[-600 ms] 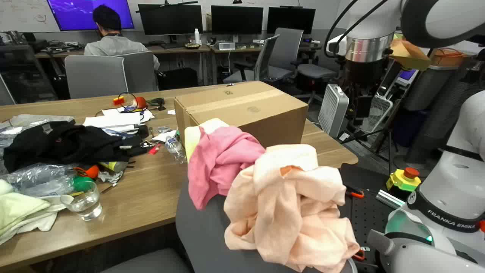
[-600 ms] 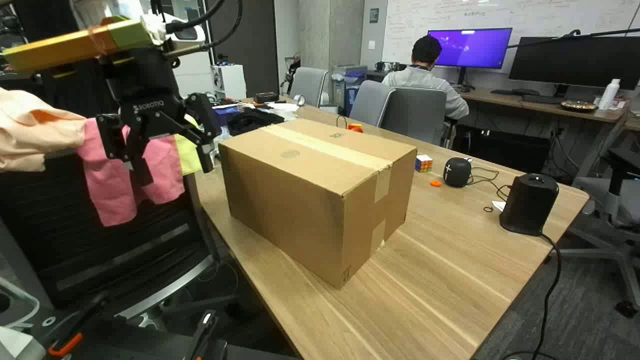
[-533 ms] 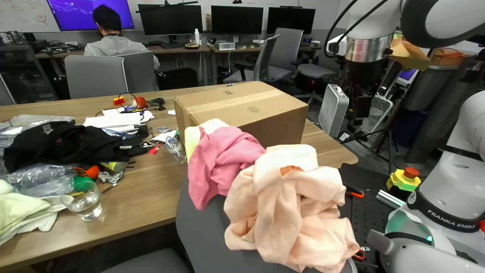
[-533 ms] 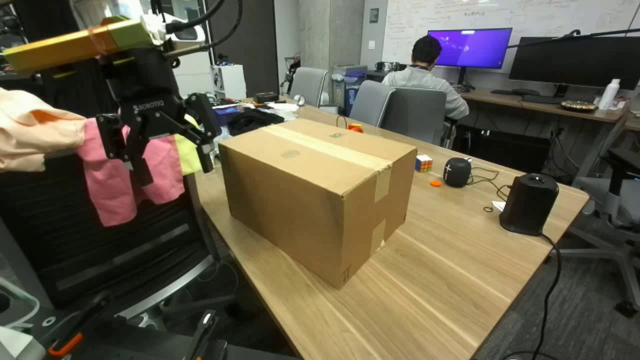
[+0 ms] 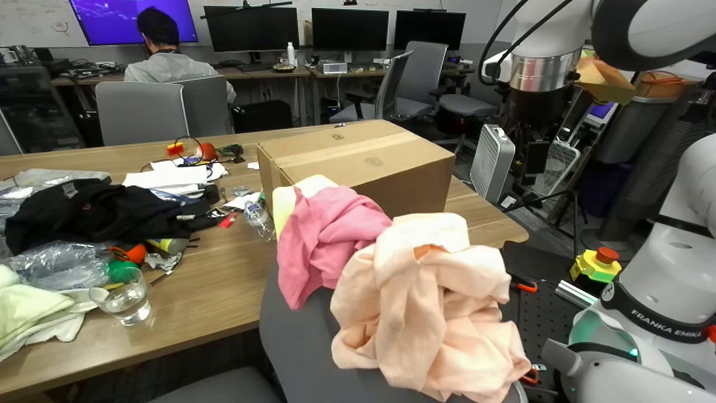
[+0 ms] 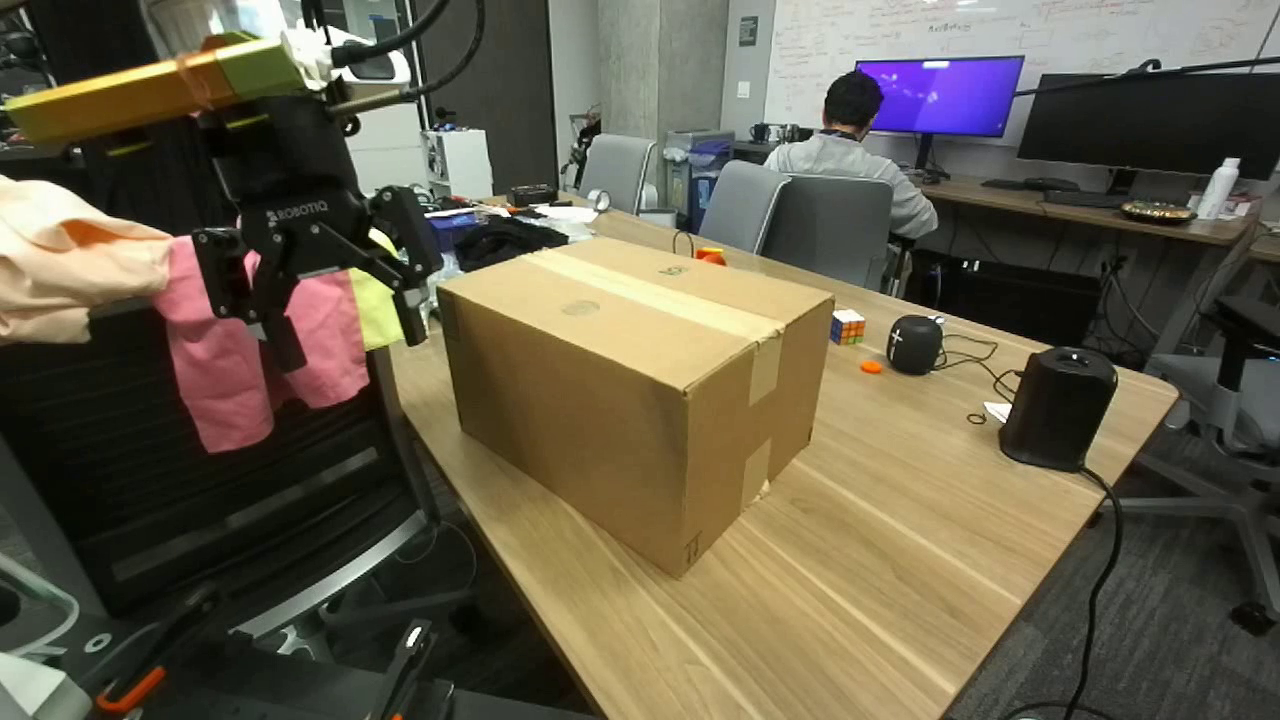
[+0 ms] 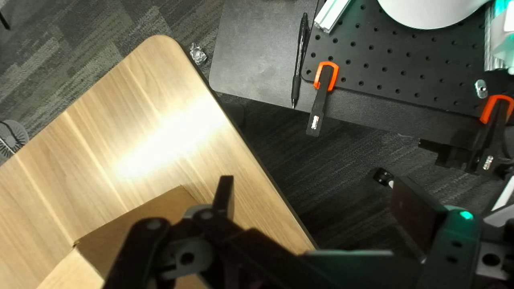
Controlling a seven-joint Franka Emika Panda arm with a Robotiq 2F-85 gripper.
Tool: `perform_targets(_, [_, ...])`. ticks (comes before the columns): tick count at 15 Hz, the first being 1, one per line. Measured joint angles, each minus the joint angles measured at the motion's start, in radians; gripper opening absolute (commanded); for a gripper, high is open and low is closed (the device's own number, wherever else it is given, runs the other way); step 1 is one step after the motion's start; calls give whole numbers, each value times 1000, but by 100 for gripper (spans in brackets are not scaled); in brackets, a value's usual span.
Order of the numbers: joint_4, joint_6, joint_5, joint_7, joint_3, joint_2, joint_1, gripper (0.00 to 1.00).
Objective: Move the clothes from the chair headrest to the box
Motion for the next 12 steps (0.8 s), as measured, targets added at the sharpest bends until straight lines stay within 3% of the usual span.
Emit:
perform_targets(5, [4,7,1,1,2,4,33,100])
perform_targets(12, [12,113,98,67,88,5,185,100])
